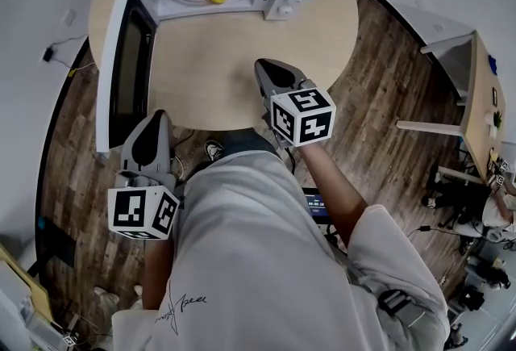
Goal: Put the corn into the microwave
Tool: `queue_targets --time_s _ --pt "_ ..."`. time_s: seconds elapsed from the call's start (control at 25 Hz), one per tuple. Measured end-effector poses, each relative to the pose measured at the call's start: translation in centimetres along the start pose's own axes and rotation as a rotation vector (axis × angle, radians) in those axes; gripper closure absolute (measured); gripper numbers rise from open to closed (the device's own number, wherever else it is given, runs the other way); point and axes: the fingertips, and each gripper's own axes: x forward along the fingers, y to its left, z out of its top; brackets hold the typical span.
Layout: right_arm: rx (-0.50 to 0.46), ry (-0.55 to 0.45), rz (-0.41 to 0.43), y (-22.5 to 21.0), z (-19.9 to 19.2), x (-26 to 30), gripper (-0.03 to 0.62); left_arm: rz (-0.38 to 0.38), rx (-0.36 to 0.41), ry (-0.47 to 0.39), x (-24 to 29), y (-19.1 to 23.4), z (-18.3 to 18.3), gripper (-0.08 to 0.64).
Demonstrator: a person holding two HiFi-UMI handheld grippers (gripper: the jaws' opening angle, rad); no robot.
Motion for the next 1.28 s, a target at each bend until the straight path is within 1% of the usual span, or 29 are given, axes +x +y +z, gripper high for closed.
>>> queue_targets --time_s 0.44,0.6,0.68,0.88,1.08,1.28 --pt "0.019 -0.020 0.021 1.2 0.3 -2.7 0.580 0.029 -0.023 0.024 -0.1 0.8 -1.3 0.568" --pt "-0.022 -0.010 0.022 1.9 0.0 -3.3 0.580 0.035 -0.024 0.036 0.1 1.0 -1.7 0.569" --pt "-0.028 -0.007 0.031 2.3 -0.2 -3.6 0.580 0.038 -0.022 0.043 0.2 1.1 -1.9 0.569" --pt "0.015 -0.014 0.044 2.6 -0.3 -4.5 0.580 0.041 -0.032 0.083 0.6 1.3 -3.0 0.569" --pt "0.027 -0.016 0.045 2.8 -0.4 -5.3 0.580 0.053 -0.051 0.085 0.6 1.5 -3.1 0.569" --pt "0.038 -0.019 0.039 2.5 -0.3 -5.9 0.581 0.046 -0.047 0.098 0.6 1.4 -3.2 0.569"
